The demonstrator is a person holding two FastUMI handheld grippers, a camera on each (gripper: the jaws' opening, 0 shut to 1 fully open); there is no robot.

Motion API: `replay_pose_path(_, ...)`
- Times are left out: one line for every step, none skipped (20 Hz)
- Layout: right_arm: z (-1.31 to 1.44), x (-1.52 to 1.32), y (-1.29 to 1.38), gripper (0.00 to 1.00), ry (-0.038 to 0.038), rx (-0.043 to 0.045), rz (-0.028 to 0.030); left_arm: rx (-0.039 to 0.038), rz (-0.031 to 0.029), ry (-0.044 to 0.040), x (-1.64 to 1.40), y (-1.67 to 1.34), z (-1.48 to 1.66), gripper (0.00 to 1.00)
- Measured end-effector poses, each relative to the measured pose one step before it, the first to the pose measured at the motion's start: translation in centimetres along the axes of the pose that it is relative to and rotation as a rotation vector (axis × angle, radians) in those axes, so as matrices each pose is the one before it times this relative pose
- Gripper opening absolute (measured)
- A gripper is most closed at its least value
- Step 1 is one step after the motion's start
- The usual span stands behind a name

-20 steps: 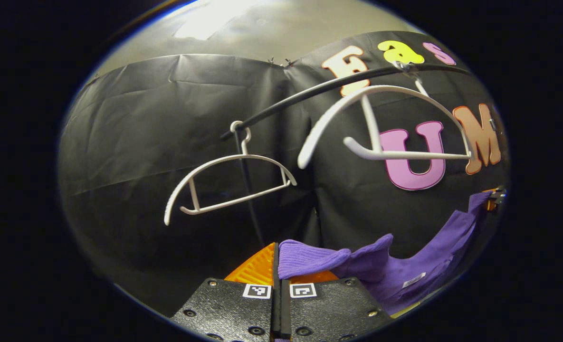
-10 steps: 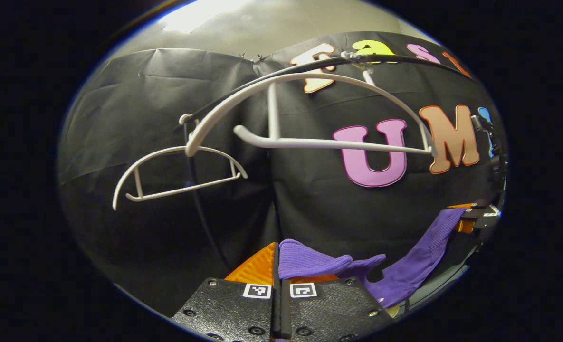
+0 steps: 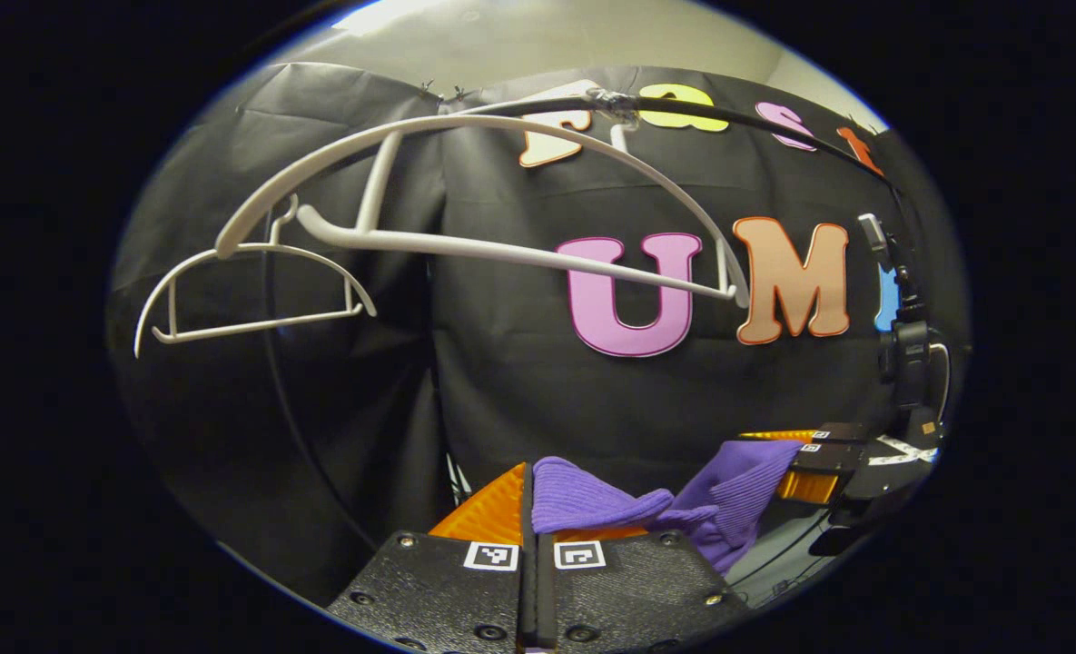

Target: Grasp the clothes on the hanger with both hands and then place them into the laundry hamper below.

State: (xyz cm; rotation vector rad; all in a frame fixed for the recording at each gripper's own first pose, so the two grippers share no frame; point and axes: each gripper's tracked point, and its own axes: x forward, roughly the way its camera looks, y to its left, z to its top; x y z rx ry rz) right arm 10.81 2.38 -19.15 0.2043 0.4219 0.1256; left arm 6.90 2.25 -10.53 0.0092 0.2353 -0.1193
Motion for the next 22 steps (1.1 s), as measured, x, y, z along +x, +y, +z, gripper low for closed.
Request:
replay_pose_path(-0.511,-0.149,0.499,0.1,0.00983,0.00035,0.01078,-0.00363,-0.02058,0.01331,0.086,-0.51,-0.474,0.0)
replay_pose_path(-0.493,-0.116,0.472,0.09,0.0101,0.0008,0.01138,-0.0026,-0.01857,0.01241,-0.023,-0.567,-0.614,0.0)
replay_pose_path(-0.659,-0.103,0.459,0.09,0.01201,-0.00127,0.01048,-0.00258,-0.01924,0.01221,0.152,-0.637,-0.579,0.0)
replay_pose_path(-0.628,-0.093,0.4,0.1,0.01324,-0.00471,0.00848,-0.00386,-0.02157,0.01306,0.232,-0.639,-0.629,0.0)
replay_pose_path(-0.756,-0.063,0.374,0.1,0.0145,-0.00597,0.0073,-0.00515,-0.02054,0.01838,0.146,-0.623,-0.776,0.0)
replay_pose_path(-0.695,0.031,0.298,0.1,0.01483,-0.00708,0.00671,-0.00373,-0.01769,0.01836,0.186,-0.521,-0.84,0.02)
replay_pose_path(-0.857,-0.029,0.299,0.1,0.01722,-0.00557,0.00615,-0.00244,-0.01185,0.01568,0.209,-0.468,-0.727,0.0)
replay_pose_path(-0.812,-0.018,0.23,0.1,0.0166,-0.00269,0.00506,0.00019,-0.00955,0.01533,0.225,-0.295,-0.708,0.0)
replay_pose_path(-0.86,-0.036,0.181,0.1,0.01593,-0.00153,0.00444,0.00456,-0.00474,0.01851,0.231,-0.187,-0.796,0.0)
replay_pose_path(-0.806,0.053,0.124,0.1,0.01637,-0.00144,0.00438,0.00523,-0.00523,0.01518,0.113,-0.015,-0.665,0.0)
replay_pose_path(-1.015,0.039,0.158,0.09,0.01847,-0.00015,0.00361,0.0029,-0.00861,0.01644,0.271,-0.257,-0.731,0.0)
replay_pose_path(-0.822,0.106,-0.034,0.05,0.01813,0.00116,0.00114,0.0025,-0.00793,0.02198,0.213,-0.418,-0.958,0.0)
replay_pose_path(-0.984,0.069,-0.04,0.04,0.02002,0.00124,-0.00038,0.0028,-0.00627,0.01847,0.265,-0.178,-0.912,0.0)
replay_pose_path(-0.905,0.209,-0.117,0.05,0.01769,0.00142,-0.00093,0.00274,-0.00318,0.01901,0.402,-0.119,-0.832,0.0)
replay_pose_path(-1.006,0.07,-0.049,0.05,0.01813,0.00259,-0.00233,-0.00024,-0.00487,0.02121,0.147,-0.048,-0.961,0.01)
replay_pose_path(-1.019,0.144,-0.03,0.05,0.02194,0.00438,-0.00136,-0.0024,-0.00812,0.02253,0.496,-0.08,-0.852,0.0)
replay_pose_path(-0.911,0.082,-0.004,0.05,0.02289,0.00419,-0.002,-0.00324,-0.00675,0.0229,0.506,-0.126,-0.884,0.0)
replay_pose_path(-1.218,0.315,0.163,0.05,0.02061,0.0044,-0.00307,0.00048,-0.00522,0.02189,0.18,-0.234,-1.042,0.0)
replay_pose_path(-1.163,0.254,0.206,0.05,0.0218,0.0061,0.00046,0.00158,-0.00293,0.01944,0.13,0.005,-0.859,0.0)
replay_pose_path(-1.039,0.25,-0.155,0.05,0.02065,0.00819,-0.00168,0.00174,-0.00279,0.02511,0.135,0.085,-1.05,0.01)
replay_pose_path(-0.863,0.118,-0.241,0.05,0.01946,0.00992,-0.00048,0.00044,-0.00533,0.02342,0.277,0.043,-1.007,0.01)
replay_pose_path(-0.629,0.167,-0.203,0.05,0.01367,0.01272,0.00032,0.00012,-0.00607,0.02141,0.656,0.111,-0.844,0.01)
